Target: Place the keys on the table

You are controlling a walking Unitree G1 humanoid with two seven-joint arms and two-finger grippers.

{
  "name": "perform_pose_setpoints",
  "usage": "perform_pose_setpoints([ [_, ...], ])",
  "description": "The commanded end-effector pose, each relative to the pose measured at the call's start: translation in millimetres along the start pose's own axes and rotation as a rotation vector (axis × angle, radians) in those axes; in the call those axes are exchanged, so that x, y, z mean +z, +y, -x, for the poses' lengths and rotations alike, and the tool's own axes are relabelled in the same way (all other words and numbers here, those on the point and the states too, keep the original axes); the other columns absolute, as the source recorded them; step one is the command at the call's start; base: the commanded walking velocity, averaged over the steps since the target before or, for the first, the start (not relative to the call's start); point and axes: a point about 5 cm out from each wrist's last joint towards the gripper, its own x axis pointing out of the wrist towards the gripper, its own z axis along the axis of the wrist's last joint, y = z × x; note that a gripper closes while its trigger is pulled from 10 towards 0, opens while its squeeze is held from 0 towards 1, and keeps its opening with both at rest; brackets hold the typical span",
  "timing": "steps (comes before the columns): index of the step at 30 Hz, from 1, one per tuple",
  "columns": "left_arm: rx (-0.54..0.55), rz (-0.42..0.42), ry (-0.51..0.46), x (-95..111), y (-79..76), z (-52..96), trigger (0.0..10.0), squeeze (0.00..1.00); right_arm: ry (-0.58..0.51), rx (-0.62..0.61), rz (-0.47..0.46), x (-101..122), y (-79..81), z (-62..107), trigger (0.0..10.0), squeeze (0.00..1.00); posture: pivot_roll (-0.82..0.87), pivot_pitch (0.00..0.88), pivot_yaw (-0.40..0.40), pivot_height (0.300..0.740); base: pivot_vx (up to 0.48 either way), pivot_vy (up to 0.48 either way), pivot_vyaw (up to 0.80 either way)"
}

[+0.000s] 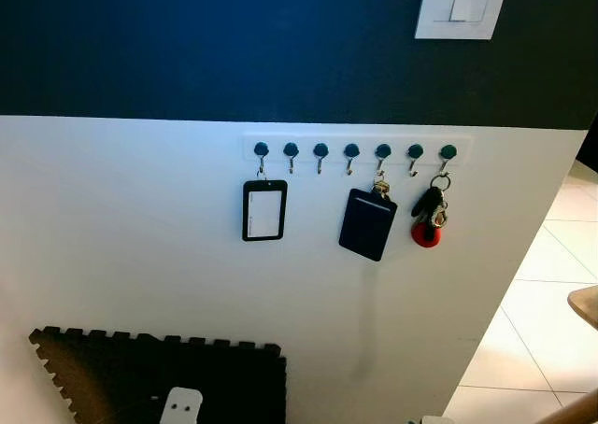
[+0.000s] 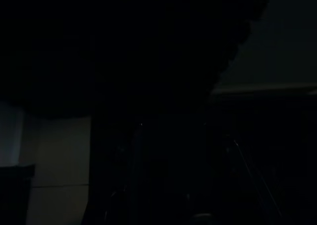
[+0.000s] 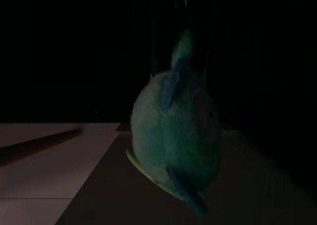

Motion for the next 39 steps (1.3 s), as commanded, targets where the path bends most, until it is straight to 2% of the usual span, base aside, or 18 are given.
perform_pose_setpoints([
  [1, 0.007, 0.006, -0.001, -1.0, -0.3, 0.2, 10.0, 0.00, 0.020, -0.001, 0.009, -7.4, -0.6, 2.6, 10.0, 0.00, 0.03, 0.032, 0.005, 0.740, 0.000, 0.000, -0.80],
  [16, 0.012, -0.004, -0.020, -2.5, 2.9, 2.3, 10.0, 0.00, 0.027, 0.010, 0.000, -11.7, 0.1, 4.4, 10.0, 0.00, 0.03, 0.036, 0.003, 0.740, 0.000, 0.000, -0.80],
  [20, 0.012, -0.005, -0.018, -3.7, 2.8, 2.8, 10.0, 0.00, 0.021, 0.021, 0.028, -11.0, 0.8, 4.3, 10.0, 0.00, 0.03, 0.036, 0.002, 0.740, 0.000, 0.000, -0.80],
  [39, -0.003, 0.016, -0.053, -5.1, 2.1, 5.7, 10.0, 0.00, 0.023, 0.043, 0.051, -12.0, 5.4, 4.5, 10.0, 0.00, 0.03, 0.035, -0.001, 0.740, 0.000, 0.000, -0.80],
])
